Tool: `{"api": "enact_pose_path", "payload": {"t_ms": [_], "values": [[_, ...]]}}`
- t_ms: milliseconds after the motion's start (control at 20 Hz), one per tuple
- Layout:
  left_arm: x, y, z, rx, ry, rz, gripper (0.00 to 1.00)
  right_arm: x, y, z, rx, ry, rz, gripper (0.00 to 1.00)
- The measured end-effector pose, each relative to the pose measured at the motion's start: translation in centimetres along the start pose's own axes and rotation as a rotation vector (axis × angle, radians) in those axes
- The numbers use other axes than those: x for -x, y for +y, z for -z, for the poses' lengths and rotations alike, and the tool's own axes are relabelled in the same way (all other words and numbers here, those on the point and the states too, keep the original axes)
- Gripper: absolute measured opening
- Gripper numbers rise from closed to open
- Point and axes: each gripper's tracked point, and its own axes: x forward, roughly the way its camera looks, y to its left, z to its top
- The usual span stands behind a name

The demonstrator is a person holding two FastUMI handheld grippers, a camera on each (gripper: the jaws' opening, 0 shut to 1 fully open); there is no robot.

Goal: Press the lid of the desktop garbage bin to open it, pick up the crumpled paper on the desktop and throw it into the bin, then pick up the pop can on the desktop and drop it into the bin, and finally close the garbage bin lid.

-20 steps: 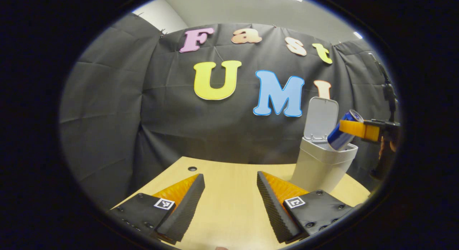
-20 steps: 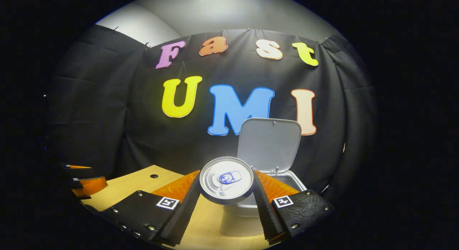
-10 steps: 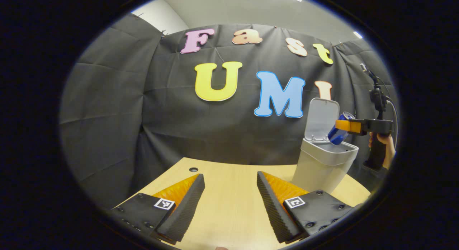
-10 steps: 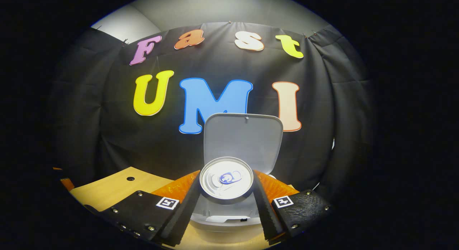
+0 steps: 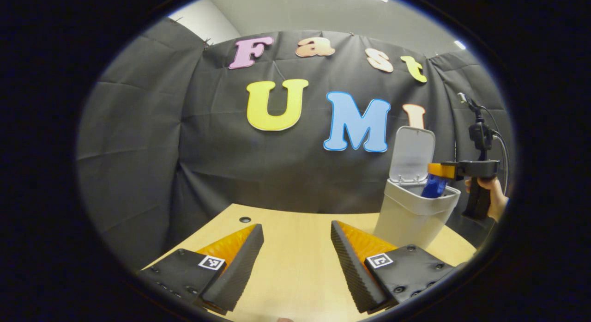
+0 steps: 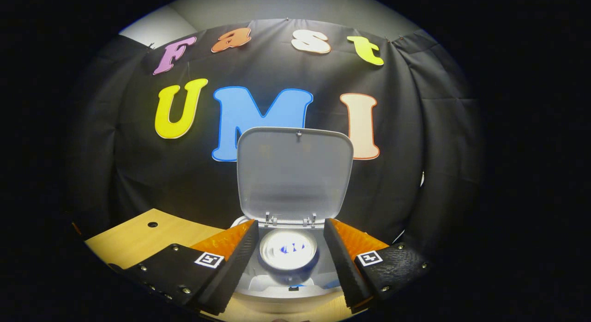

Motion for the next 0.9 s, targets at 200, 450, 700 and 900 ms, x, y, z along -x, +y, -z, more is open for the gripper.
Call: {"api": "enact_pose_path", "payload": {"t_ms": [200,450,700,900], "values": [[-0.4,-0.8,0.0,0.001,0.0,0.014,0.96,0.1,-0.2,-1.1,-0.001,-0.024,-0.002,0.9],[-0.6,-1.4,-0.3,-0.002,-0.007,0.026,0.96,-0.1,-0.4,-3.8,0.015,-0.071,-0.004,0.9],[-0.8,-1.7,-0.5,0.002,-0.01,0.031,0.96,-1.0,-0.4,-7.0,0.034,-0.12,-0.011,0.89],[-0.7,-1.3,-0.6,0.014,-0.011,0.026,0.96,-2.1,-0.7,-10.4,0.036,-0.174,-0.007,0.9]]}}
